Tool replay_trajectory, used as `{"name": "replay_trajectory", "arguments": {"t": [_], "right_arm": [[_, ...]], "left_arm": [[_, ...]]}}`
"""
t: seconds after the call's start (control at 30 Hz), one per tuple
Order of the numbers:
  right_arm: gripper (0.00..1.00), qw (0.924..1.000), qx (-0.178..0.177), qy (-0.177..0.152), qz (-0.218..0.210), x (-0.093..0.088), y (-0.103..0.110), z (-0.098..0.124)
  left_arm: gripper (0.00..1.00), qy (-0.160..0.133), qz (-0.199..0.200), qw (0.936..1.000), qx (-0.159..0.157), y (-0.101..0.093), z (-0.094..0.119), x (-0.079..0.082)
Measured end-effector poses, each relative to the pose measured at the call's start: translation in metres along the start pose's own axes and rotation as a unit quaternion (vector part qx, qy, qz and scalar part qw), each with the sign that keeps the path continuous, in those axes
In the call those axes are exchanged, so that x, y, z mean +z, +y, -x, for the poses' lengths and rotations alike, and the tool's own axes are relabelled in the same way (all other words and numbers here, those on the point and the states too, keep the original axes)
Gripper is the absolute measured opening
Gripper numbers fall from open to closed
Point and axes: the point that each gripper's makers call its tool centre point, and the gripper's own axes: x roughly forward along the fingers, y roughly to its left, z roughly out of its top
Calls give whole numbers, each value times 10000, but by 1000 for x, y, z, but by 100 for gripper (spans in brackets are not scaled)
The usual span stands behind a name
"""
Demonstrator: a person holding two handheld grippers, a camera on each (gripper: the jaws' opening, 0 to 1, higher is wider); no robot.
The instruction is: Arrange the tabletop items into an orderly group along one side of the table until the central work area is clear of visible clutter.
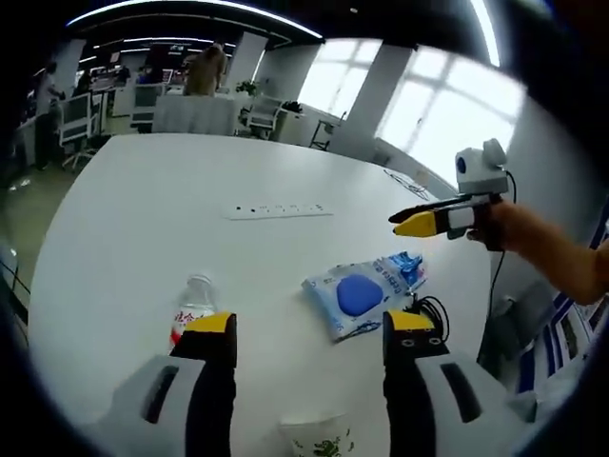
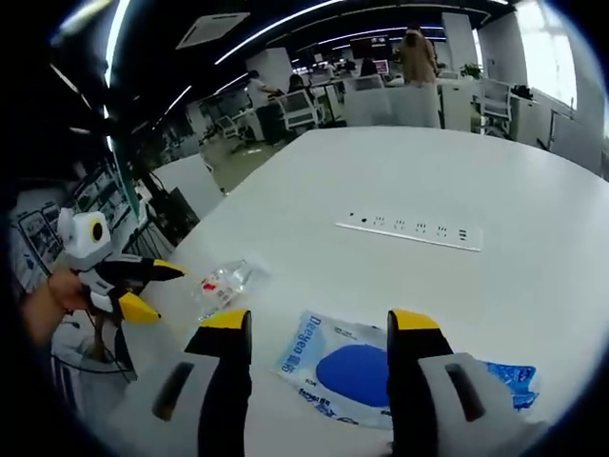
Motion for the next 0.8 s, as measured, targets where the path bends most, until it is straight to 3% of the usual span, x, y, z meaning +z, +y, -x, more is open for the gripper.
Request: {"name": "replay_trajectory", "arguments": {"t": [0.3, 0.8], "right_arm": [[56, 9996, 290, 14, -13, 7, 26, -13], [54, 9953, 935, 124, -224, 12, 79, -61]], "left_arm": [[63, -116, 54, 9997, 195, 15, 32, 0], [63, -274, 229, 9987, 366, 45, 71, -5]]}}
